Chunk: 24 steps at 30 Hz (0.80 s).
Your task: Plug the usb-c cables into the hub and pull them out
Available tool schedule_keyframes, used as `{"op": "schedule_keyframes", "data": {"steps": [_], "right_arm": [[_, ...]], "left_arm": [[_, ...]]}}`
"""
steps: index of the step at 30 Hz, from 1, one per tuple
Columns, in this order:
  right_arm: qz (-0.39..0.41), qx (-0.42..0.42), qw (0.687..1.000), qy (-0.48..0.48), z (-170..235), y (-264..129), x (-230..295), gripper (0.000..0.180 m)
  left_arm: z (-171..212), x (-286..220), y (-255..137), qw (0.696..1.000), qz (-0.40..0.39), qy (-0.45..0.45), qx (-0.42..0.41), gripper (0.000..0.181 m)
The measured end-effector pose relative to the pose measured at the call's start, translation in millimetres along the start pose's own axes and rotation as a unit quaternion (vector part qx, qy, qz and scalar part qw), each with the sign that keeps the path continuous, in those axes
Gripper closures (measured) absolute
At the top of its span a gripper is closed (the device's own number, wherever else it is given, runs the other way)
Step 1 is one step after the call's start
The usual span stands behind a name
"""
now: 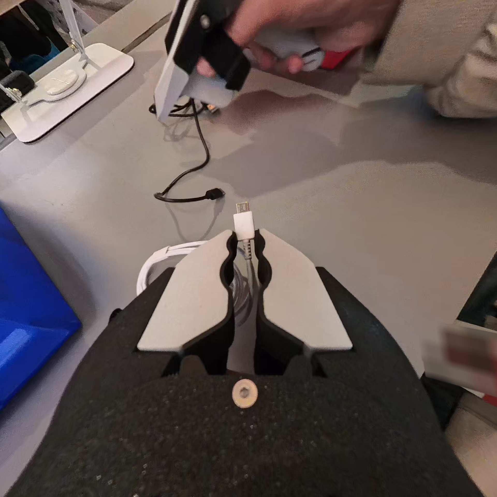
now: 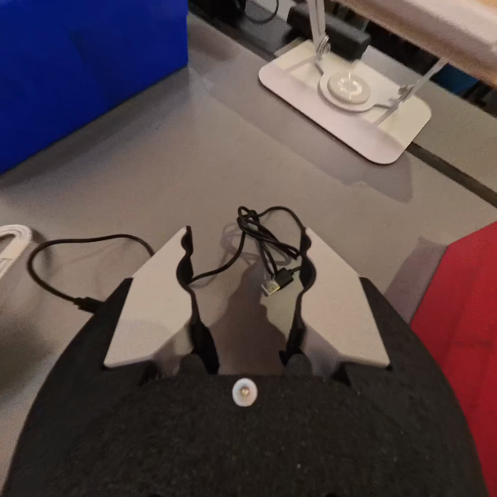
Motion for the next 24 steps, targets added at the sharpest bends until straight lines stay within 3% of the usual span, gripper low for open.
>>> {"op": "schedule_keyframes", "data": {"steps": [2, 4, 5, 6, 7, 11, 15, 20, 24], "right_arm": [[-0.034, 0.055, 0.998, 0.024, 9, 23, -7, 0.089], [-0.055, 0.116, 0.99, 0.052, 26, 36, -10, 0.098], [-0.035, 0.117, 0.991, 0.053, 28, 38, -16, 0.117], [-0.014, 0.109, 0.993, 0.043, 28, 36, -21, 0.16], [-0.003, 0.097, 0.995, 0.028, 26, 32, -23, 0.174], [-0.028, 0.06, 0.998, -0.007, 3, 1, -10, 0.175], [-0.044, 0.007, 0.999, -0.019, -40, -61, -5, 0.175], [0.039, -0.078, 0.996, -0.015, -87, -159, -64, 0.175], [0.106, -0.103, 0.989, 0.02, -85, -215, -125, 0.175]], "left_arm": [[3, -1, -1, 1.0, 0.001, 0.003, 0.003, 0.169], [6, 1, -3, 1.0, -0.005, 0.005, 0.007, 0.169], [7, 3, -5, 1.0, -0.007, 0.006, 0.007, 0.169], [8, 4, -6, 1.0, -0.01, 0.006, 0.007, 0.169], [7, 6, -7, 1.0, -0.012, 0.005, 0.005, 0.169], [6, 7, -5, 1.0, -0.006, 0.004, 0.003, 0.169], [5, 4, -2, 1.0, -0.003, 0.018, 0.009, 0.169], [6, 2, -1, 0.999, -0.006, 0.031, 0.014, 0.168], [6, 3, -1, 1.0, -0.004, 0.028, 0.014, 0.169]]}}
Point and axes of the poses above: each gripper's, where its closed fingertips meet, y out along the fingers, z out of its underside, x = y × z across the jaws, the point moved 3 cm from there along -y, back along the fingers, and after that the axes turned 13 degrees about y, right-handed, at the moved point
